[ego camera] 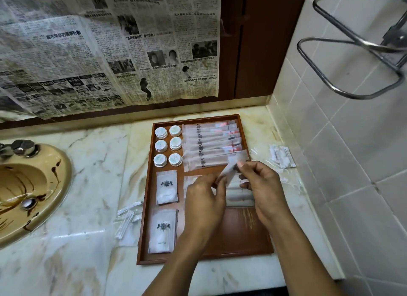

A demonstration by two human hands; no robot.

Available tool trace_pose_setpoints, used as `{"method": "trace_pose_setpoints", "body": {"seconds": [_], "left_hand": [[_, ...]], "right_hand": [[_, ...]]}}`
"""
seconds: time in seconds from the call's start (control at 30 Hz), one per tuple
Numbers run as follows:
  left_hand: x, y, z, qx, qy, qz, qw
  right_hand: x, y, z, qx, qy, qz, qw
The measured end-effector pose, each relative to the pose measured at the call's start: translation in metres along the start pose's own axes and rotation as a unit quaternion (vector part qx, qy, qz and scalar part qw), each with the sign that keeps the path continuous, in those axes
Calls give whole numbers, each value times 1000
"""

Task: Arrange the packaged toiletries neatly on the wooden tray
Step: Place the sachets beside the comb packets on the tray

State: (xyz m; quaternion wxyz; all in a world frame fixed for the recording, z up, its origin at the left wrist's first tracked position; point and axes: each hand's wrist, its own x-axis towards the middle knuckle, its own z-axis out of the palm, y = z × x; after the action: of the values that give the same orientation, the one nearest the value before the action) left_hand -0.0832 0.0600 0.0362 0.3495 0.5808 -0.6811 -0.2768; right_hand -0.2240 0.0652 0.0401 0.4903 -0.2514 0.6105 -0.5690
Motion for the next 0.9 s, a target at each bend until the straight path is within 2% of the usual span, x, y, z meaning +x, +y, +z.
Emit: {"method": "trace_pose_setpoints", "body": {"seconds": [0.1,0.2,0.33,0.47,0.63,0.8,0.9], "left_hand": [[-2,1,-7,-132,-18,-118,984],[-4,-2,-14,-191,-42,-150,969],[-8,-6,-22,-230,-52,-187,953],[-7,-17,-34,-232,-69,-190,952],[-12,-29,-45,-210,-117,-198,950],[-17,-34,-54,-192,-130,-202,951],[-12,-37,-58,-209,-134,-212,945]], "right_hand": [[-3,11,5,-1,10,26,1000],[-11,17,15,19,-24,50,998],[-19,20,23,20,-14,34,999],[-18,20,23,-23,-41,34,998],[-19,13,27,1,-60,24,998],[-18,13,31,-22,-15,13,1000],[-20,18,36,15,19,20,1000]]}}
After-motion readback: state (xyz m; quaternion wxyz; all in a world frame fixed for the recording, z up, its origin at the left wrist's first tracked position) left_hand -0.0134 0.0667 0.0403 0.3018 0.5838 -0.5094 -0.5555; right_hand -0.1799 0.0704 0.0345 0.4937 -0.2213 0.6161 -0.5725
